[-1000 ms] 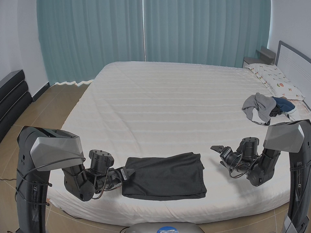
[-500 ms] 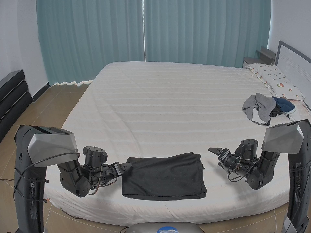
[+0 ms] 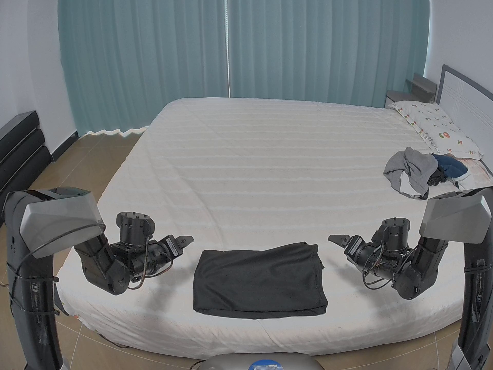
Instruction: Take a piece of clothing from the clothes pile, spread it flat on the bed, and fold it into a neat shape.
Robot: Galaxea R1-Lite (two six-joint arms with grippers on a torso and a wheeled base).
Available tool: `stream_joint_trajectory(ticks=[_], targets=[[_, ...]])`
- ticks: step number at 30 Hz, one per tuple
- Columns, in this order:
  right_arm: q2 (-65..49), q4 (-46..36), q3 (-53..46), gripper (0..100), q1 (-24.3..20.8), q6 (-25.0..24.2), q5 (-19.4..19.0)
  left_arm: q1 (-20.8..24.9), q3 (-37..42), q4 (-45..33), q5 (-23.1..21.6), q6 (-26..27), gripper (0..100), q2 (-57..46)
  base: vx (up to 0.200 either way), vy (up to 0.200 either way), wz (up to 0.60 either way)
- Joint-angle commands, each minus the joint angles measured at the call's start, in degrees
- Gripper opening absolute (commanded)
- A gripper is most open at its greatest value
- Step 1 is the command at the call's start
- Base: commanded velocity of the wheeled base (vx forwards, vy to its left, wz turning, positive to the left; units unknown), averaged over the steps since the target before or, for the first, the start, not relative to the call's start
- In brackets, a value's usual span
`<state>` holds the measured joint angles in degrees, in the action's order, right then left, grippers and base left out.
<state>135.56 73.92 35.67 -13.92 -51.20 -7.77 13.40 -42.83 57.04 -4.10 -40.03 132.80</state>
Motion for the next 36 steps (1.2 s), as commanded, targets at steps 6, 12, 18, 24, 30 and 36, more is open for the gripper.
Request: stream_joint_trajectory(ticks=[6, 12, 18, 24, 30, 36], targets=[[-17.0, -7.4, -4.5, 100, -6.8, 5.0, 9.1, -2.1, 2.2, -7.6, 6.0, 0.1, 100, -18.7, 0.000, 0.000, 0.00], [-31.1, -8.4, -13.6, 100, -9.2, 13.8, 13.8, -1.4, 9.1, -7.6, 12.4, 2.2, 100, -31.4, 0.000, 0.000, 0.00], [-47.7, -8.8, -23.4, 100, -8.7, 23.9, 17.0, -1.9, 18.1, -6.9, 16.0, 11.4, 100, -45.1, 0.000, 0.000, 0.00], [-65.1, -14.3, -30.3, 100, -8.6, 30.8, 19.7, -1.9, 24.5, -7.5, 19.5, 14.3, 100, -58.4, 0.000, 0.000, 0.00], [-89.1, -36.5, -29.7, 100, -6.7, 34.3, 20.5, -1.8, 31.8, -7.6, 24.7, 19.6, 100, -72.2, 0.000, 0.000, 0.00], [-107.6, -56.8, -28.6, 100, -1.7, 36.3, 20.4, -1.9, 36.8, -8.6, 26.6, 25.6, 100, -83.3, 0.000, 0.000, 0.00]])
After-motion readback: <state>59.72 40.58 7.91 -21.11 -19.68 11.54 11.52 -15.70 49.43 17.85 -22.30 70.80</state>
